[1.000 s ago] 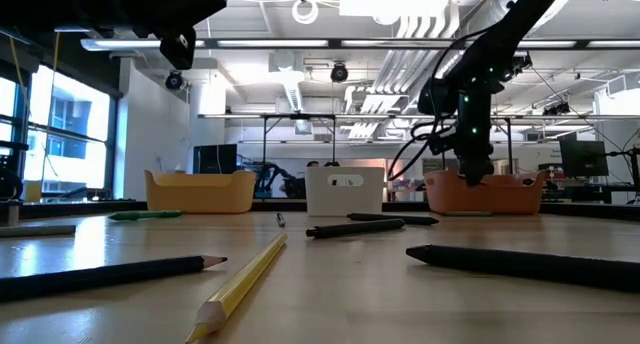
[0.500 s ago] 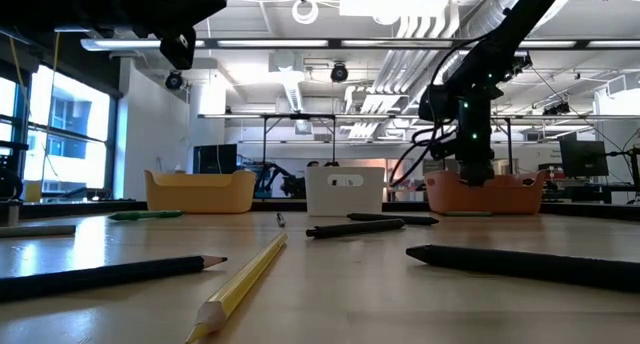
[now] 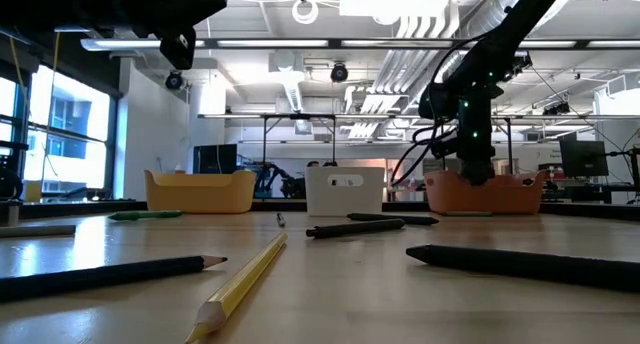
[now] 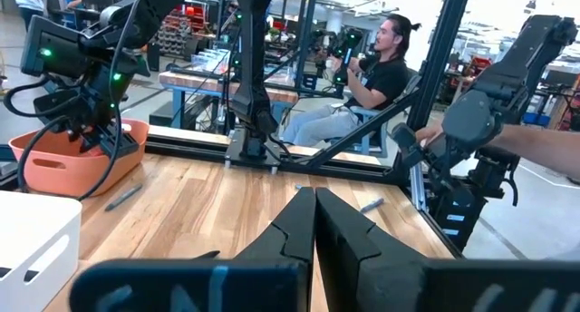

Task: Sort crayons/erasers/pens/pencils in bins
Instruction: Put the black pen into the white bin

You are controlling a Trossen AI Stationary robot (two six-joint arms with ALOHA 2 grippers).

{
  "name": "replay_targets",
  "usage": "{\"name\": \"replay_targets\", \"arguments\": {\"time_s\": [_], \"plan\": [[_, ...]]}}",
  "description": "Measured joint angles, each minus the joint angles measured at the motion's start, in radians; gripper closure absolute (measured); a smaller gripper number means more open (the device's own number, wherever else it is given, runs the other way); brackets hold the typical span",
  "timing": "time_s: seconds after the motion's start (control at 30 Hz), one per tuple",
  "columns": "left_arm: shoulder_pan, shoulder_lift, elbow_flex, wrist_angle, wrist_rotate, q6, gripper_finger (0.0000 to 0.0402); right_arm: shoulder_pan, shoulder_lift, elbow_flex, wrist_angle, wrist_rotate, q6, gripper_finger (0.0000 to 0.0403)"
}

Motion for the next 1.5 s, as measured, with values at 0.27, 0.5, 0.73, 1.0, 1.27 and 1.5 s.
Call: {"name": "replay_targets", "arguments": {"time_s": [0.27,0.5,0.73,1.0,1.27,1.5], "plan": [[0.0,0.0,0.0,0.0,0.0,0.0,0.0401,0.0,-0.12,0.0,-0.067,0.042,0.001,0.029],[0.0,0.0,0.0,0.0,-0.001,0.001,0.0401,0.0,-0.326,0.0,-0.066,-0.188,0.118,0.036],[0.0,0.0,0.0,0.0,-0.001,0.032,0.0401,0.056,-0.46,0.0,0.043,-0.486,0.25,0.0395],[0.0,0.0,0.0,0.0,0.0,0.068,0.0401,0.219,-0.485,-0.013,0.263,-0.489,0.315,0.0402],[0.0,0.0,0.0,0.0,0.0,0.082,0.0401,0.326,-0.486,-0.374,0.926,-0.488,0.422,0.0403],[0.0,0.0,0.0,0.0,0.0,0.08,0.0401,0.476,-0.486,-0.572,1.144,-0.436,0.525,0.0403]]}}
